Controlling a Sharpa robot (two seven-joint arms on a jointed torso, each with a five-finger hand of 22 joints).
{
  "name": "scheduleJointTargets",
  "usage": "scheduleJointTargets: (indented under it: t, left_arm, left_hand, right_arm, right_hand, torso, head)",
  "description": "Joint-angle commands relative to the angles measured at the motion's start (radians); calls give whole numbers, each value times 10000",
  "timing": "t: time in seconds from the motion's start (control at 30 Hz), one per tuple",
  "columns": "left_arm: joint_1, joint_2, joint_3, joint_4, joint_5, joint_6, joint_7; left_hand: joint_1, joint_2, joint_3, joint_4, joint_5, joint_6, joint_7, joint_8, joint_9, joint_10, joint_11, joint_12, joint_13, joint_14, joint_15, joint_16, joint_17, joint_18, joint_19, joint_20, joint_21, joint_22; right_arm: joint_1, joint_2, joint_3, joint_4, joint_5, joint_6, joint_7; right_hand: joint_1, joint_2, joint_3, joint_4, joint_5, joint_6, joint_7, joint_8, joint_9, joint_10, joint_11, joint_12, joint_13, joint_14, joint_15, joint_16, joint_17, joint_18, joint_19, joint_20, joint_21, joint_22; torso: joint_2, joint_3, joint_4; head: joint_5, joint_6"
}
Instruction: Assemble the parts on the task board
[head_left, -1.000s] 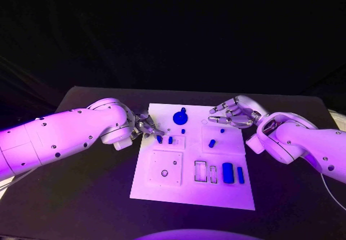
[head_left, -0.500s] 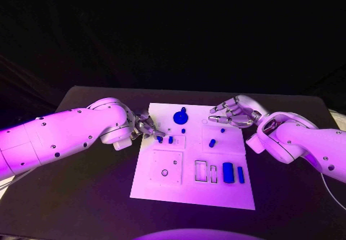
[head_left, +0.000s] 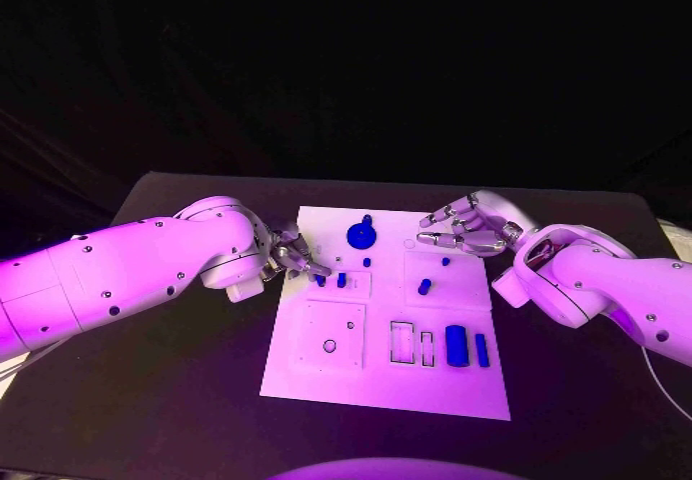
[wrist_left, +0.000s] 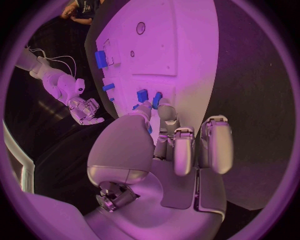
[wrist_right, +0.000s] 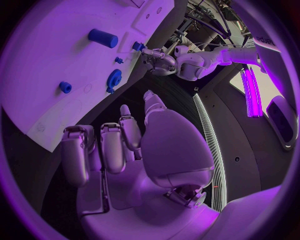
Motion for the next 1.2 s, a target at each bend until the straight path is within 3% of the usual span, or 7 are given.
scheduleJointTargets:
  t: [0.03,0.27,0.53,1.2]
  left_arm:
    - [-9,24,3,19,14,235,-19]
    - [-14,42,3,0,-35,347,-72]
    - [-18,53,2,7,-118,534,-130]
    - [-38,59,2,86,-348,714,-172]
  left_hand:
    - [197,70,36,-124,0,62,-1,78,-27,80,-16,36,11,1049,-67,31,2632,-178,599,-92,37,2064]
    - [700,282,270,-415,-4,32,-38,105,-90,91,-51,23,3,1049,-95,31,2632,-179,599,-122,39,2076]
    - [1085,352,446,-682,-4,17,-61,125,-146,122,-73,27,16,1049,-105,31,2632,-178,595,-134,29,2082]
    - [1501,230,617,-1059,1,105,-128,190,-222,330,-131,257,261,1049,-143,31,2632,-205,636,-164,145,2145]
  right_arm:
    - [-8,15,0,7,-33,146,82]
    - [-9,12,0,16,-33,149,80]
    - [-9,-2,-1,27,-33,155,79]
    - [-10,-3,-1,30,-27,160,92]
  right_hand:
    - [19,86,-73,-7,33,51,-12,5,13,-15,-67,-53,412,599,-7,-63,706,64,5,-1,-44,1322]
    - [19,86,-73,-7,33,51,-12,5,13,-15,-67,-53,412,599,-7,-63,706,64,5,-1,-44,1322]
    - [19,86,-73,-7,33,51,-12,5,13,-15,-67,-53,412,599,-7,-63,706,64,5,-1,-44,1322]
    - [47,114,-95,-19,54,63,-13,11,19,-15,-68,-44,414,600,-8,-65,714,63,7,-1,-46,1324]
  torso:
    - [-4,5,-5]
    - [1,8,-10]
    - [6,9,-6]
    - [-2,1,4]
  head:
    - [9,21]
    - [1,14]
    - [-15,12]
    - [-34,-11]
